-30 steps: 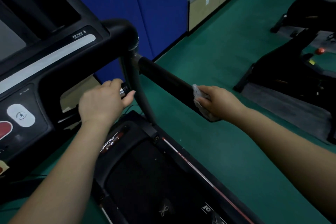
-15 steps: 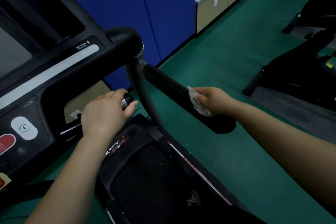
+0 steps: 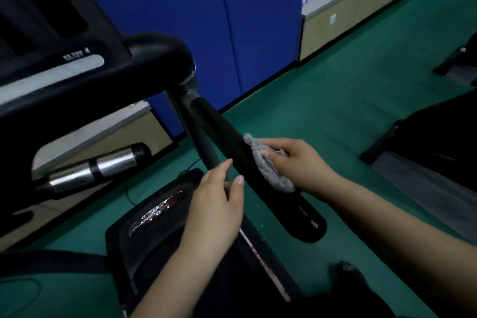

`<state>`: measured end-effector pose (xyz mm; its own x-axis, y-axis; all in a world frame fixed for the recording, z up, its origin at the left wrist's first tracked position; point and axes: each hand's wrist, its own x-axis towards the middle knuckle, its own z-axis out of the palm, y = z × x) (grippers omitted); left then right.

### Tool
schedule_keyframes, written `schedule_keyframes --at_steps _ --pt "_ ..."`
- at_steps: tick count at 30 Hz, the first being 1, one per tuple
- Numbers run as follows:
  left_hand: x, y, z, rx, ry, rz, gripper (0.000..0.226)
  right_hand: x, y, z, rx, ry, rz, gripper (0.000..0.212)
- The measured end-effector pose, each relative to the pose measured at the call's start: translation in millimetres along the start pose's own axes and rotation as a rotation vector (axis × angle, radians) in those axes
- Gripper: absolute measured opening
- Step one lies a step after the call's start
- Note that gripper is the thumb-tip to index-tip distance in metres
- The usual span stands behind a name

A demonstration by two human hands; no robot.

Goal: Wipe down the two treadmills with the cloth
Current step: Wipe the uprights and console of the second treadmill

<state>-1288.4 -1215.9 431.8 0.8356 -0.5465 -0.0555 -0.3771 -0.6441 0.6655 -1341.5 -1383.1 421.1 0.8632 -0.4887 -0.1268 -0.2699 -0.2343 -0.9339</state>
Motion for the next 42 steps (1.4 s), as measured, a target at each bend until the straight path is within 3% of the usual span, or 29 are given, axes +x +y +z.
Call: schedule_keyframes --at_steps 4,7,16,21,26,29,34,39,42 --pt "1 16 46 -0.129 0.185 -0.171 0.055 8 27 2 0.279 -0.063 -0.151 0.028" --pt "-9 34 74 -0.161 0.309 -0.269 0.064 0 52 -12 0.432 -0.199 -0.265 0.031" --pt "-40 96 122 -0.121 0.547 -0.519 0.054 -33 95 -28 0.547 -0.44 -0.354 0.042" --pt "-40 101 124 -0.177 0.658 -0.543 0.051 11 83 -12 0.508 -0.504 -0.378 0.044" --pt "-40 103 130 -0.197 0.699 -0.526 0.044 31 85 3 0.634 -0.547 -0.146 0.044" --pt "-40 100 130 -0.192 0.718 -0.487 0.044 8 100 -1 0.66 -0.555 -0.276 0.048" --pt "-39 90 134 -0.207 0.739 -0.492 0.043 66 74 22 0.564 -0.481 -0.397 0.046" --pt "-37 90 135 -0.215 0.764 -0.486 0.042 140 52 43 0.506 -0.461 -0.23 0.044" --pt "-37 93 135 -0.242 0.759 -0.503 0.049 114 65 40 0.528 -0.455 -0.144 0.041"
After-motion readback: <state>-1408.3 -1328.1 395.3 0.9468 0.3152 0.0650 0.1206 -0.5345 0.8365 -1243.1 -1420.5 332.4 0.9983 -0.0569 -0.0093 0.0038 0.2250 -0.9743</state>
